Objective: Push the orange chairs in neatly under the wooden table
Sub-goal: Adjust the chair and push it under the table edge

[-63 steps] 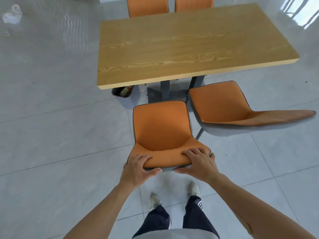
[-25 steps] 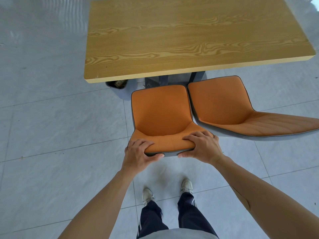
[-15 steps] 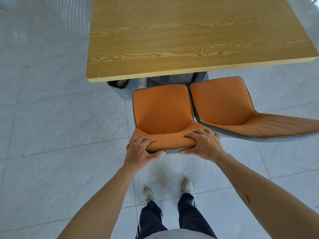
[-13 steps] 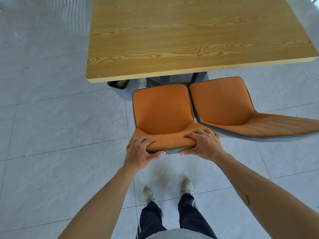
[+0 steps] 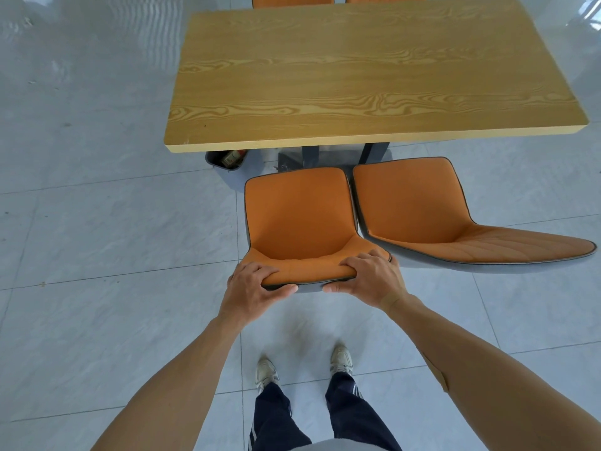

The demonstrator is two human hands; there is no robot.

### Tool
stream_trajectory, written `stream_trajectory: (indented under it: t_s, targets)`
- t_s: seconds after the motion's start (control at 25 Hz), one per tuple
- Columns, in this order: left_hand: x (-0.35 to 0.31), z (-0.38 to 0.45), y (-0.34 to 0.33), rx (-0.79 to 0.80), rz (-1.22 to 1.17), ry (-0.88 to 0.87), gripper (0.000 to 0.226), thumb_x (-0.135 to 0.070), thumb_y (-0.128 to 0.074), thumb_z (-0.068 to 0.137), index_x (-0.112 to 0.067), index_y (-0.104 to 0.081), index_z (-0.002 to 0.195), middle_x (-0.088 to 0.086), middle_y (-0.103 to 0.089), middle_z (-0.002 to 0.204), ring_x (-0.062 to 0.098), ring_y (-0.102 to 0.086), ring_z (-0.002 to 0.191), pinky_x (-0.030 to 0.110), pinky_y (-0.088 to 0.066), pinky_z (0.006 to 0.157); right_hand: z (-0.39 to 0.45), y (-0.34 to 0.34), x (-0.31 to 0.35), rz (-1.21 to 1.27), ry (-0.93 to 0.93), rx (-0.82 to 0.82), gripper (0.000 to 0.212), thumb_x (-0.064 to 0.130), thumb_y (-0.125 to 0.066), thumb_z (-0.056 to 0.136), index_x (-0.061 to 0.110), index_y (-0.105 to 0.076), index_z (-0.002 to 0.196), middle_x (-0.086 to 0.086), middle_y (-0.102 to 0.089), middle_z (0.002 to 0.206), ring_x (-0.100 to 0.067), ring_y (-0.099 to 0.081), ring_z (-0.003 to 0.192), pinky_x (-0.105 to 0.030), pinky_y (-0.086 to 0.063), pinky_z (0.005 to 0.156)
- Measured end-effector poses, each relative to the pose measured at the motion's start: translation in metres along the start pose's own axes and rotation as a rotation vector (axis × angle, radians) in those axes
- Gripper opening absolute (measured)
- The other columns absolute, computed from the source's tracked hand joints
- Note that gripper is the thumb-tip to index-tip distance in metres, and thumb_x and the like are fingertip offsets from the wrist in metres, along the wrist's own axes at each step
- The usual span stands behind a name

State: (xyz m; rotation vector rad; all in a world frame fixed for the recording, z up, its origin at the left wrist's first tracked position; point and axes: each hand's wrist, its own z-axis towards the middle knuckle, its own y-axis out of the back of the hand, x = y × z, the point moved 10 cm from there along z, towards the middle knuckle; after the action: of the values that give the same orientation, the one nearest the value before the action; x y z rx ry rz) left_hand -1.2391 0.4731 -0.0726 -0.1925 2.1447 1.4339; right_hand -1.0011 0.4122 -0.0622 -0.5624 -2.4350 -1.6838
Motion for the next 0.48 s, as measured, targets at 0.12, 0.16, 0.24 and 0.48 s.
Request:
stream_trajectory:
  t_s: [0.12,0.16,0.24,0.48]
  targets:
    - [-0.0009,0.0032,0.0013,-0.007,-0.013,-0.018,0.076,-0.087,-0.048,0.062,-0.030,-0.069,0.108,-0.009,-0.063,0.113,0.017,-0.047,0.112,0.049,-0.048,0.093,-0.0028,0.0012,-0.0005,0.004,-0.013,-0.030,0.089,0.100,-0.027,0.054,0.035,-0.068,0.098,0.014,-0.064,0.095,-0.017,-0.048,0.112,-0.050,-0.032,0.100]
    - [-0.0008,0.0020,-0.0006,-0.005,-0.012,-0.017,0.076,-0.087,-0.049,0.062,-0.030,-0.069,0.108,-0.009,-0.063,0.113,0.017,-0.047,0.113,0.049,-0.048,0.093,-0.0043,0.0002,-0.0017,0.001,-0.013,-0.032,0.088,0.100,-0.027,0.054,0.034,-0.068,0.097,0.014,-0.064,0.095,-0.017,-0.048,0.112,-0.051,-0.033,0.100]
    - [-0.0006,-0.0028,-0.0036,-0.005,-0.009,-0.008,0.075,-0.086,-0.049,0.062,-0.030,-0.070,0.107,-0.009,-0.063,0.114,0.018,-0.047,0.113,0.049,-0.048,0.093,-0.0065,-0.0021,-0.0029,-0.016,-0.003,-0.029,0.085,0.099,-0.029,0.055,0.034,-0.067,0.093,0.014,-0.064,0.092,-0.017,-0.048,0.110,-0.052,-0.034,0.099]
    - [0.0004,0.0014,-0.0043,0.013,0.009,-0.016,0.076,-0.088,-0.047,0.062,-0.032,-0.068,0.109,-0.009,-0.062,0.117,0.019,-0.047,0.113,0.051,-0.048,0.093,-0.0077,-0.0005,-0.0021,-0.016,-0.009,-0.050,0.089,0.099,-0.025,0.054,0.034,-0.067,0.097,0.014,-0.064,0.094,-0.016,-0.048,0.110,-0.054,-0.033,0.100]
